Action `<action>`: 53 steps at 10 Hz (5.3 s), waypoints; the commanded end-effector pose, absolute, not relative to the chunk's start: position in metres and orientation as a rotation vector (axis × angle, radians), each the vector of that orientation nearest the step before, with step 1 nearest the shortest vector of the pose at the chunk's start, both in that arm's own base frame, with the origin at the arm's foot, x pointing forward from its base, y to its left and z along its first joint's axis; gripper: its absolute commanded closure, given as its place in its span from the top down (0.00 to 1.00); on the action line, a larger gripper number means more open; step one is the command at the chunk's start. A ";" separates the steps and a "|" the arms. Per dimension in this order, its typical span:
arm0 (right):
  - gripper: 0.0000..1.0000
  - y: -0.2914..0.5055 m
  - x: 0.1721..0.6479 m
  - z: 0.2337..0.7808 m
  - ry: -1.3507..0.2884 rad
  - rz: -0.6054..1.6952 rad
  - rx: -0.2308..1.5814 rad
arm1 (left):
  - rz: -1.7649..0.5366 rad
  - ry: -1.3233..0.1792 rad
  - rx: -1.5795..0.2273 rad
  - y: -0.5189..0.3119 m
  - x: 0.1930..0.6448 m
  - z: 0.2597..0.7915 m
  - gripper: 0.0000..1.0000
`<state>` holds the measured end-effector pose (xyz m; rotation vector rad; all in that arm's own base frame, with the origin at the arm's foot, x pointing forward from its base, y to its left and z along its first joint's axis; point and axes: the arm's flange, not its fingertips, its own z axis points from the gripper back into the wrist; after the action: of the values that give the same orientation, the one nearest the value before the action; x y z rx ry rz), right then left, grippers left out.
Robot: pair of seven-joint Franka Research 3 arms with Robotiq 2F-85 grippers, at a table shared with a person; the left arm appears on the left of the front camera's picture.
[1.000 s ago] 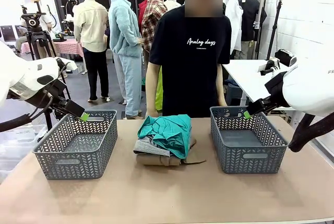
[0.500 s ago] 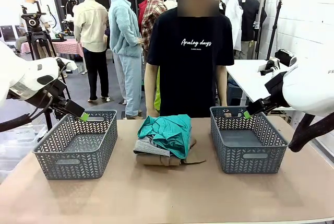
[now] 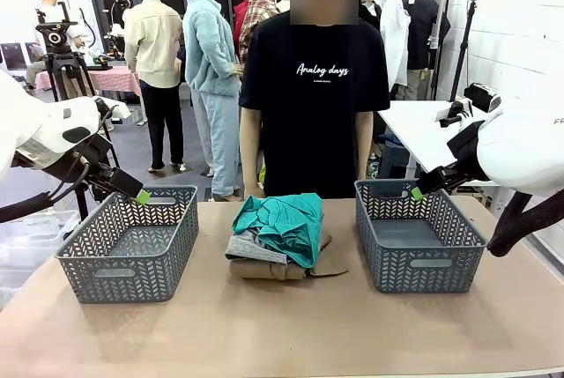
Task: Sort the tops and bottoms.
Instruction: Lift clothes from the center of the table with your left hand.
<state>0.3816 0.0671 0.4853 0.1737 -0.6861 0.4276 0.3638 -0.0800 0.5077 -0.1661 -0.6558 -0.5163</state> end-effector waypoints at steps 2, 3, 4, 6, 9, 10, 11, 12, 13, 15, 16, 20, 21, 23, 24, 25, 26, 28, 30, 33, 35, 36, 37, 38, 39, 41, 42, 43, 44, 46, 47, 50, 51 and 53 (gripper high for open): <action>1.00 0.067 0.383 0.484 -0.690 0.423 0.172 | -0.518 -0.663 -0.164 -0.078 0.365 0.507 1.00; 1.00 0.067 0.383 0.484 -0.690 0.423 0.172 | -0.518 -0.663 -0.164 -0.078 0.365 0.507 1.00; 1.00 0.067 0.383 0.484 -0.690 0.423 0.172 | -0.518 -0.663 -0.164 -0.078 0.365 0.507 1.00; 1.00 0.067 0.383 0.484 -0.690 0.423 0.172 | -0.518 -0.663 -0.164 -0.078 0.365 0.507 1.00; 1.00 0.067 0.383 0.484 -0.690 0.423 0.172 | -0.518 -0.663 -0.164 -0.078 0.365 0.507 1.00; 1.00 0.067 0.383 0.484 -0.690 0.423 0.172 | -0.518 -0.663 -0.164 -0.078 0.365 0.507 1.00; 1.00 0.067 0.383 0.484 -0.690 0.423 0.172 | -0.518 -0.663 -0.164 -0.078 0.365 0.507 1.00; 1.00 0.067 0.383 0.484 -0.690 0.423 0.172 | -0.518 -0.663 -0.164 -0.078 0.365 0.507 1.00; 1.00 0.067 0.383 0.484 -0.690 0.423 0.172 | -0.518 -0.663 -0.164 -0.078 0.365 0.507 1.00; 1.00 0.067 0.383 0.484 -0.690 0.423 0.172 | -0.518 -0.663 -0.164 -0.078 0.365 0.507 1.00; 1.00 0.067 0.383 0.484 -0.690 0.423 0.172 | -0.516 -0.656 -0.166 -0.080 0.364 0.508 1.00; 1.00 0.067 0.383 0.484 -0.690 0.423 0.172 | -0.644 -0.541 -0.201 -0.147 0.429 0.522 1.00; 1.00 0.067 0.383 0.484 -0.690 0.423 0.172 | -0.678 -0.513 -0.218 -0.168 0.451 0.526 1.00; 1.00 0.067 0.383 0.484 -0.690 0.423 0.172 | -0.721 -0.434 -0.226 -0.204 0.487 0.518 1.00; 1.00 0.067 0.383 0.484 -0.690 0.423 0.172 | -0.745 -0.396 -0.227 -0.223 0.502 0.507 1.00; 1.00 0.067 0.383 0.484 -0.690 0.423 0.172 | -0.743 -0.357 -0.250 -0.235 0.509 0.498 1.00; 1.00 0.067 0.383 0.484 -0.690 0.423 0.172 | -0.712 -0.357 -0.229 -0.234 0.505 0.494 1.00; 1.00 0.067 0.383 0.484 -0.690 0.423 0.172 | -0.721 -0.396 -0.233 -0.237 0.495 0.495 1.00; 1.00 0.067 0.383 0.484 -0.690 0.423 0.172 | -0.724 -0.374 -0.228 -0.243 0.505 0.488 1.00; 1.00 0.067 0.383 0.484 -0.690 0.423 0.172 | -0.853 -0.401 -0.151 -0.306 0.507 0.520 1.00; 1.00 0.067 0.383 0.484 -0.690 0.423 0.172 | -0.931 -0.323 -0.136 -0.343 0.526 0.515 1.00; 1.00 0.067 0.383 0.484 -0.690 0.423 0.172 | -0.928 -0.256 -0.130 -0.354 0.533 0.507 1.00; 1.00 0.067 0.383 0.484 -0.690 0.423 0.172 | -0.936 -0.202 -0.120 -0.362 0.543 0.496 1.00; 1.00 0.067 0.383 0.484 -0.690 0.423 0.172 | -0.913 -0.188 -0.107 -0.368 0.545 0.490 1.00; 1.00 0.067 0.383 0.484 -0.690 0.423 0.172 | -0.865 -0.195 -0.121 -0.372 0.548 0.483 1.00; 1.00 0.067 0.383 0.484 -0.690 0.423 0.172 | -0.797 -0.194 -0.093 -0.376 0.555 0.468 1.00; 1.00 0.067 0.383 0.484 -0.690 0.423 0.172 | -0.797 -0.182 -0.091 -0.379 0.554 0.462 1.00; 1.00 0.067 0.383 0.484 -0.690 0.423 0.172 | -0.762 -0.198 -0.068 -0.377 0.556 0.454 1.00; 1.00 0.067 0.383 0.484 -0.690 0.423 0.172 | -0.743 -0.191 -0.062 -0.375 0.557 0.446 1.00; 1.00 0.067 0.383 0.484 -0.690 0.423 0.172 | -0.732 -0.184 -0.043 -0.377 0.559 0.434 1.00; 1.00 0.067 0.383 0.484 -0.690 0.423 0.172 | -0.727 -0.186 -0.043 -0.377 0.560 0.429 1.00; 1.00 0.067 0.383 0.484 -0.690 0.423 0.172 | -0.721 -0.170 -0.039 -0.379 0.559 0.416 1.00; 1.00 0.067 0.383 0.484 -0.690 0.423 0.172 | -0.714 -0.125 -0.047 -0.379 0.560 0.416 1.00; 1.00 0.067 0.383 0.484 -0.690 0.423 0.172 | -0.694 -0.095 -0.049 -0.376 0.560 0.413 0.82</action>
<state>0.3818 0.0670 0.4853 0.1710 -0.6860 0.4267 0.5592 -0.3771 0.4110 -0.0646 -0.1143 -0.7298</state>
